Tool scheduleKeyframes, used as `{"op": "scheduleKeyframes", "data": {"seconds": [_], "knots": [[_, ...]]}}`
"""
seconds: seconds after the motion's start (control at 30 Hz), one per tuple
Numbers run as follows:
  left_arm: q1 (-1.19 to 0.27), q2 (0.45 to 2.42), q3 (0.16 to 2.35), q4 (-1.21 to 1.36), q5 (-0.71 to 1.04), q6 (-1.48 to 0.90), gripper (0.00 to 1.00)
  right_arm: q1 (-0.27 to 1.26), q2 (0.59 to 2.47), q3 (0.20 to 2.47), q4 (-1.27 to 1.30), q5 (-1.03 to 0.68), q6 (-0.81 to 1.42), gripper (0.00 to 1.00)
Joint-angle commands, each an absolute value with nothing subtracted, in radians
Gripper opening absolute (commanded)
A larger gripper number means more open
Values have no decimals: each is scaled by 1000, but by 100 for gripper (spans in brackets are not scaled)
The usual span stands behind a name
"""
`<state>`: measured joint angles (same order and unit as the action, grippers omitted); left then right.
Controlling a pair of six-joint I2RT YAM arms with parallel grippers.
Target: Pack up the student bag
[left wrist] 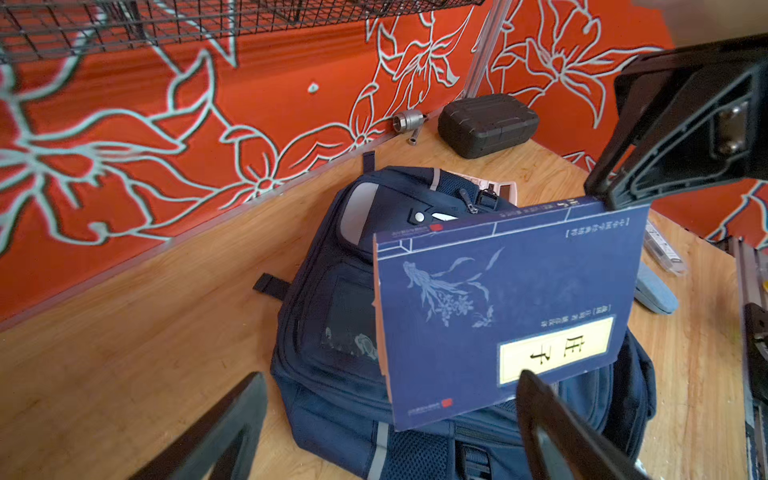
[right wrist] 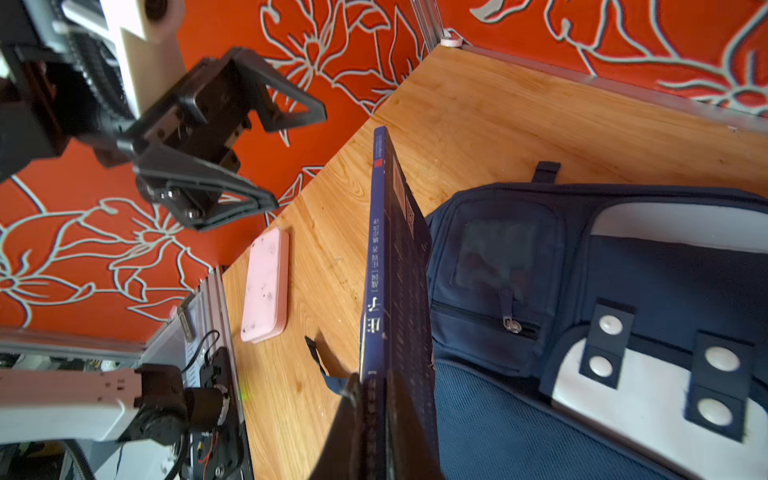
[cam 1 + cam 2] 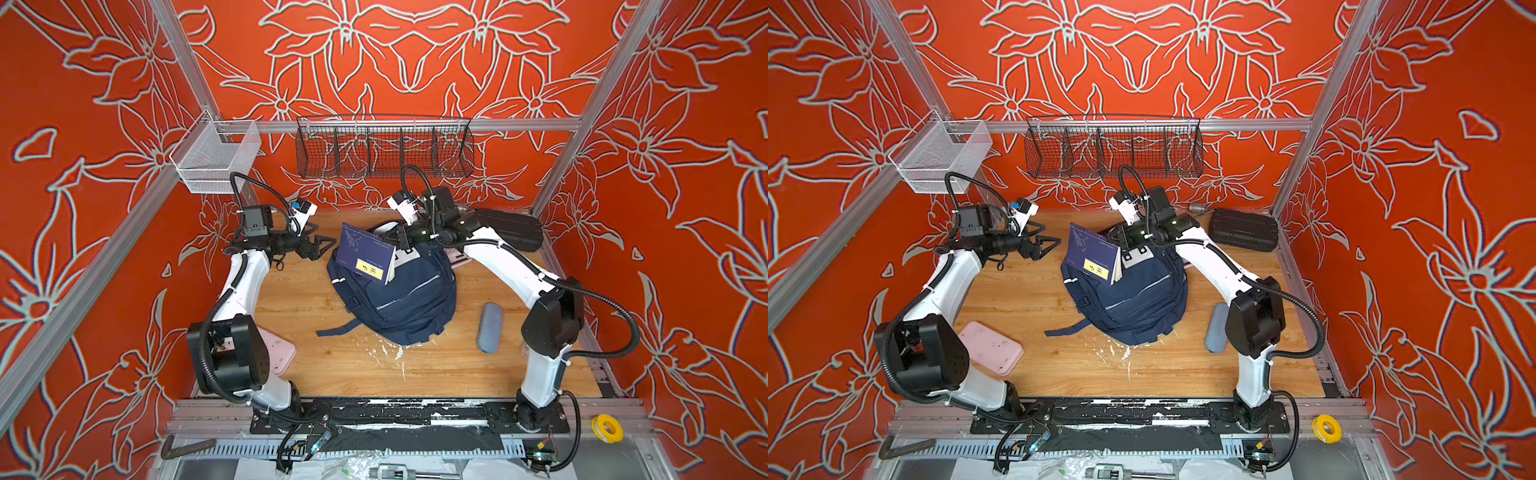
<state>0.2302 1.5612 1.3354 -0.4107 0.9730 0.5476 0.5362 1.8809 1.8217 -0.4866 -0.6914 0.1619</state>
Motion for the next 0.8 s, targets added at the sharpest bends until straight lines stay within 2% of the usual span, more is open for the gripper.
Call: {"op": "scheduleKeyframes", "data": {"seconds": [0.0,0.1,0.27,0.43,0.53,0.6,0.63,0.67,0.73,0.77], "knots": [[219,1604,1357,-439,1131,623,93,522,1837,1884,-539,-774,64,0],[184,1650,1386,-498,1118,699,92,515,1841,1909,-565,-807,43,0],[169,1677,1366,-357,1146,602,92,512,1824,1913,-588,-851,16,0],[135,1715,1404,-436,1206,629,92,514,1817,1918,-597,-893,-6,0],[111,1718,1390,-447,1241,625,88,514,1819,1938,-607,-899,-29,0],[100,1721,1387,-471,1273,631,82,511,1821,1953,-616,-902,-46,0],[98,1723,1387,-480,1292,633,74,510,1823,1959,-624,-904,-56,0],[96,1725,1394,-504,1324,651,61,509,1824,1963,-630,-900,-61,0],[94,1726,1423,-564,1367,689,29,503,1825,1962,-633,-898,-73,0],[92,1726,1438,-589,1383,700,10,498,1824,1959,-632,-890,-76,0]]}}
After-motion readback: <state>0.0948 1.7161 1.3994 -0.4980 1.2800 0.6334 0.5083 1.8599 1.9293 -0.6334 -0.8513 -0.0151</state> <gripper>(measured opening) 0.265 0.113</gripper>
